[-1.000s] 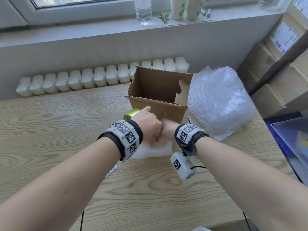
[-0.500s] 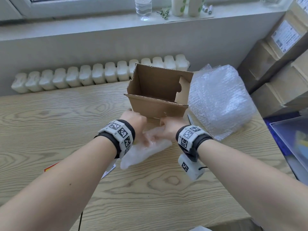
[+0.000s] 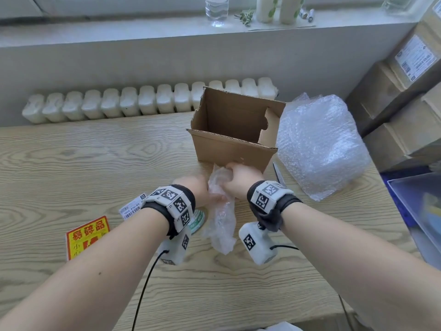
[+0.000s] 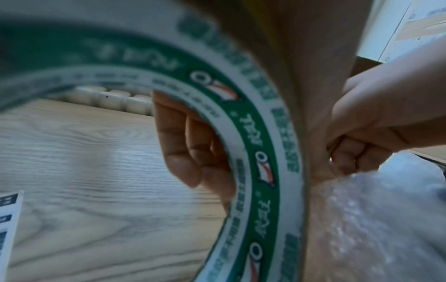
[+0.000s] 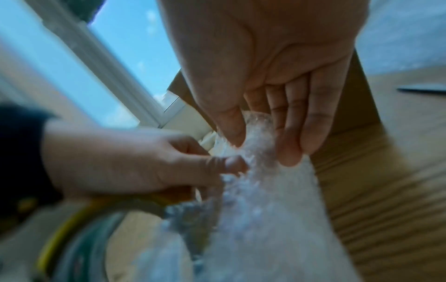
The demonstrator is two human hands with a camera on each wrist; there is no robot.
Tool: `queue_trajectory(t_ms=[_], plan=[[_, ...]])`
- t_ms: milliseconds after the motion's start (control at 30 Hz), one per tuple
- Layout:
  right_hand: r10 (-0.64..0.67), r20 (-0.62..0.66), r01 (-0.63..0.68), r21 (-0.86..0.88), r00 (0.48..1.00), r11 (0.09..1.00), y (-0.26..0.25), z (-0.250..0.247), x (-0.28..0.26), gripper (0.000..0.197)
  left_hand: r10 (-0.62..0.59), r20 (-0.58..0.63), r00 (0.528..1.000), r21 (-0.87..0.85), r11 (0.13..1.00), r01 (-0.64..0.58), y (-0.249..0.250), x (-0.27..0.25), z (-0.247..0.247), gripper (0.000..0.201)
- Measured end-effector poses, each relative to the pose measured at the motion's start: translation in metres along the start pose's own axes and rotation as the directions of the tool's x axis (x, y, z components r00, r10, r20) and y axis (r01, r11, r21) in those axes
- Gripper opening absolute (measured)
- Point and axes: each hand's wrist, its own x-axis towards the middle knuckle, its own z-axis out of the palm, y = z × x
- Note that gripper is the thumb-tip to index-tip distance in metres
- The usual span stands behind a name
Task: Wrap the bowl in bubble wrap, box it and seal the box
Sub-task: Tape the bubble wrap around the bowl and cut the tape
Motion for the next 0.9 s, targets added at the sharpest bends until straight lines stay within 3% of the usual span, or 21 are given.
queue_trajectory(t_ms=[133,267,433,633,733,833,900], plan=[[-0.005,0.128,-0.016,0.162,0.992,0.987,0.002,-0.006,-0.006,0.072,-0.014,-0.008,1.000,-0.126,0.992,0.013,-0.002,-0.004,0.004,0.056],[-0.029,0.108,0.008,0.187,0.994,0.982,0.000,-0.002,-0.010,0.081,-0.020,0.017,1.000,-0.169,0.985,0.022,-0.003,-0.005,0.008,0.061],[0.008,0.067,-0.025,0.258,0.998,0.966,0.001,-0.008,-0.012,0.071,-0.057,0.004,0.998,-0.192,0.980,0.057,-0.005,-0.004,0.010,0.057],[0.001,0.019,-0.006,0.239,1.000,0.971,0.004,0.002,-0.012,0.071,-0.050,-0.001,0.999,-0.242,0.969,0.048,-0.004,-0.004,0.009,0.056],[0.027,-0.071,-0.010,0.231,0.997,0.973,0.008,0.003,-0.012,0.054,-0.010,0.022,1.000,-0.392,0.920,0.018,-0.014,-0.006,0.002,0.047],[-0.001,-0.192,0.023,0.115,0.981,0.993,0.002,-0.001,-0.015,0.029,0.038,0.068,0.997,-0.486,0.874,0.000,-0.026,-0.010,-0.013,0.032],[-0.046,-0.163,0.054,0.044,0.986,0.998,-0.008,0.002,-0.017,0.020,0.041,0.093,0.995,-0.505,0.863,0.012,-0.032,-0.013,-0.019,0.024]])
